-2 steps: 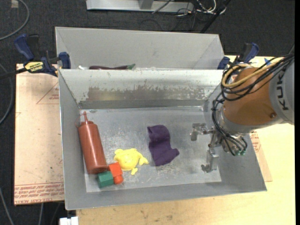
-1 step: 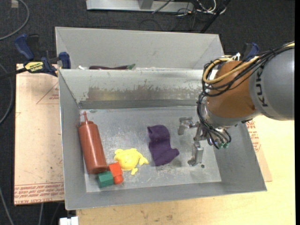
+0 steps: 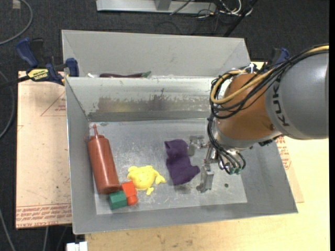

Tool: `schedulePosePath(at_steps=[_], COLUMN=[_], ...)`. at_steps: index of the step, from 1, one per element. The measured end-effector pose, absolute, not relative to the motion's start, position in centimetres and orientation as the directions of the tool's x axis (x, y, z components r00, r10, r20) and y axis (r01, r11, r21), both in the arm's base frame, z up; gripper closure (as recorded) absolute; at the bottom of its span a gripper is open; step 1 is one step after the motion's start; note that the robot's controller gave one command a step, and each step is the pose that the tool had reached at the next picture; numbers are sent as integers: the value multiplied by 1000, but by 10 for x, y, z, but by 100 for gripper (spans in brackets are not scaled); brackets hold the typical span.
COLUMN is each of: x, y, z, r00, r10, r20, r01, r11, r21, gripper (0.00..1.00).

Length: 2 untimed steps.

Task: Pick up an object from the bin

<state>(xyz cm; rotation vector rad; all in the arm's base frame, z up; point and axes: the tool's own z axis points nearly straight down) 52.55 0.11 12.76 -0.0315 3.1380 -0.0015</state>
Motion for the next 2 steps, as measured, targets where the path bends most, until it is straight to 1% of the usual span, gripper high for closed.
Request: schedulePosePath(at_steps=[1,2], x=[536,559], y=[3,20], z=[90,73], r00=[-988,-892], r10=[152,-452], r20=[-4,-6], r01=[152,-452], r11=[988,892], r21=[3,-2], gripper=[0,100])
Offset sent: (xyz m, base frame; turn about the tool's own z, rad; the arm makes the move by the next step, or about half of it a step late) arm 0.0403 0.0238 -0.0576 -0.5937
